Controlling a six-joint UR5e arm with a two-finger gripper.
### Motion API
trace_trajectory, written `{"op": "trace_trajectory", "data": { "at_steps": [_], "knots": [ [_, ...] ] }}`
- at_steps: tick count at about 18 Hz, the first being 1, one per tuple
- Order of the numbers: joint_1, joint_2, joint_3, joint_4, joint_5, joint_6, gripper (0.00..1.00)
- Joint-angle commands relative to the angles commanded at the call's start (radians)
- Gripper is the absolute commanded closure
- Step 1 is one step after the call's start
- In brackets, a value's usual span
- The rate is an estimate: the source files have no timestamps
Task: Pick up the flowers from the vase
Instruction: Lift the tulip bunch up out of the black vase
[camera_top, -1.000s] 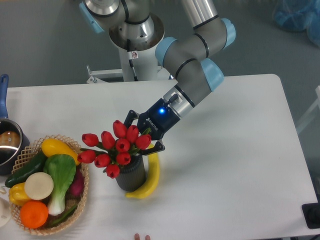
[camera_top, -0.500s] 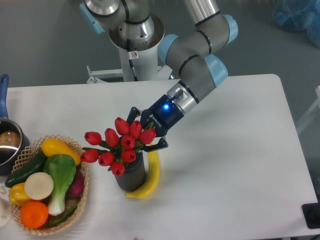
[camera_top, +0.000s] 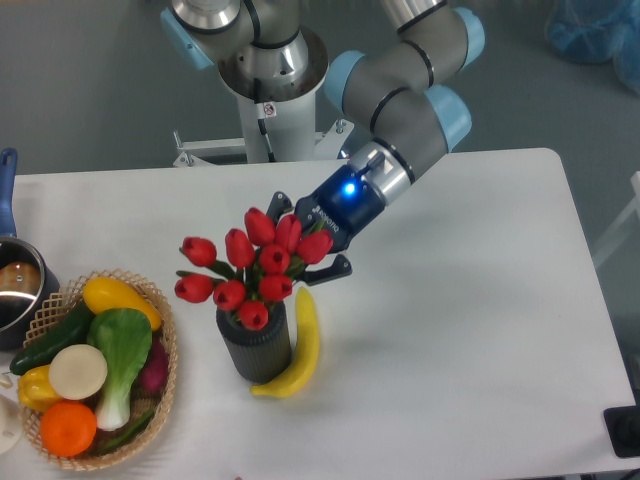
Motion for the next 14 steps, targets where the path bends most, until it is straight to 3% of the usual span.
{"op": "trace_trajectory", "data": {
  "at_steps": [8, 14],
  "knots": [
    [0.006, 0.026, 0.028, 0.0, -0.043, -0.045, 0.64],
    [0.003, 0.038, 0.086, 0.0, -0.077, -0.111, 0.64]
  ]
}}
